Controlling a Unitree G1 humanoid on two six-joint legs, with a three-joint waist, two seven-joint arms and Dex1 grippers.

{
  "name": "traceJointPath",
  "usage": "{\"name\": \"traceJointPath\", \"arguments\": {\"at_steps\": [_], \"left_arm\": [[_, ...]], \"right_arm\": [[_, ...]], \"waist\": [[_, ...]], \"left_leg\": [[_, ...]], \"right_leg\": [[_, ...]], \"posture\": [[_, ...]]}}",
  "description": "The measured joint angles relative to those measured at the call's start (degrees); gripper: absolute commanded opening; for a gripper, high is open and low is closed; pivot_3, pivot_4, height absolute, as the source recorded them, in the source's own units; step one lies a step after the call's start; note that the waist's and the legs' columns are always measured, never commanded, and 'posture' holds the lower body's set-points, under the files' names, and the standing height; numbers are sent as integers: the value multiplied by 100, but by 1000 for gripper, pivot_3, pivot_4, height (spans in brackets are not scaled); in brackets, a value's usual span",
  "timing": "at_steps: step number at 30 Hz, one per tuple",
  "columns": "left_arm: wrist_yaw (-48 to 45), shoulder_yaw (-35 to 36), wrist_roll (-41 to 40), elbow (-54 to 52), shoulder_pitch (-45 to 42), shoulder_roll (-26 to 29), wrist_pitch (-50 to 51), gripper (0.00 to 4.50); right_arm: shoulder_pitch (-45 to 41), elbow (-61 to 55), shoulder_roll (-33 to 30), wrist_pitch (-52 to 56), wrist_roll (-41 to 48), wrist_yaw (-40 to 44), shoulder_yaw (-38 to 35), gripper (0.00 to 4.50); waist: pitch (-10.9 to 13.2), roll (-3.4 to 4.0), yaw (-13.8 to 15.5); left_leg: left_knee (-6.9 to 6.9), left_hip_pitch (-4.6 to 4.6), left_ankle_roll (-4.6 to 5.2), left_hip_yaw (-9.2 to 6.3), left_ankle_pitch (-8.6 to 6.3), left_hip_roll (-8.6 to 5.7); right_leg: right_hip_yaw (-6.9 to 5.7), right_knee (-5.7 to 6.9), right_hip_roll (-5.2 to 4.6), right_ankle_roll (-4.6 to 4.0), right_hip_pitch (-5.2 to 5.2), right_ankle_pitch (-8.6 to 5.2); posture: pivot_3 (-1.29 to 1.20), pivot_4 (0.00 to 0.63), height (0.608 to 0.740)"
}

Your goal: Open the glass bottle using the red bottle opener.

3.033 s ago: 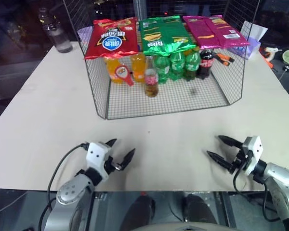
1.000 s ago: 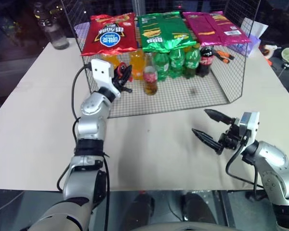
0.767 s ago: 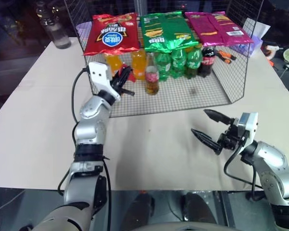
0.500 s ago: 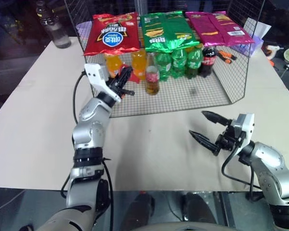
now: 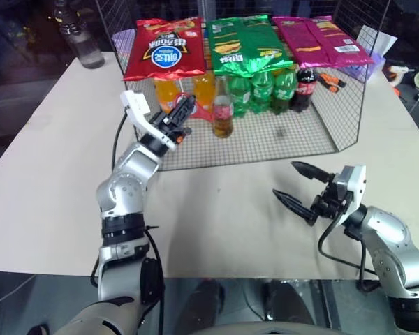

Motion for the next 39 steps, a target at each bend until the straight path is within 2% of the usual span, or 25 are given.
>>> {"name": "traceJointPath", "arguments": {"at_steps": [5, 8, 9, 15, 21, 31, 36, 39], "left_arm": [[-96, -160, 469, 146, -75, 40, -372, 93], [-187, -270, 649, 227, -92, 28, -578, 923], [-287, -383, 697, 227, -120, 0, -617, 1384], [-525, -745, 977, 227, -165, -26, -870, 1384], [-559, -720, 1117, 245, -165, -10, -1207, 1384], [-742, -885, 1275, 271, 109, 116, -1202, 1384], [-1002, -1234, 1567, 86, 573, 303, -1207, 1384], [-1112, -1272, 1556, -278, 990, 370, -1163, 1384]], "right_arm": [[1, 0, 21, -12, -48, -47, 0, 4500], [2, 0, 25, -17, -62, -54, 1, 4500], [1, 0, 28, -19, -70, -58, 4, 4500], [21, 0, 32, -23, -121, -62, 19, 4500], [24, 0, 35, -24, -165, -68, 25, 4500], [64, 0, 74, -20, -192, -120, 42, 4500], [-65, 55, 58, 241, -555, -598, 106, 4500], [-369, 167, 55, 835, -800, -1062, 237, 4500]], "waist": [[0, 0, 17], [0, 0, 32], [0, 0, 38], [0, 0, -65], [0, 0, -52], [0, 0, -46], [-1, 1, -59], [0, 1, -62]], "left_leg": [[6, -1, 0, -1, 0, -1], [11, -3, 0, -2, 0, -1], [15, -3, 0, -1, 0, -1], [19, 22, -1, 19, 1, 5], [31, 35, -6, 28, 6, 10], [45, 34, -6, 26, 6, 9], [44, 37, -6, 31, 5, 9], [44, 37, -7, 33, 6, 15]], "right_leg": [[-2, 4, 1, 0, 0, 0], [-2, 7, 1, 0, 0, 0], [-2, 10, 1, 0, 1, 0], [23, 45, 9, 0, 1, 0], [34, 83, 13, 0, 1, 0], [35, 94, 14, 0, 1, 0], [41, 95, 14, 0, 1, 0], [44, 98, 15, 0, -4, 0]], "posture": [[0, 150, 740], [0, 150, 740], [0, 150, 740], [0, 150, 740], [0, 150, 740], [0, 150, 740], [0, 150, 740], [0, 150, 740]]}}
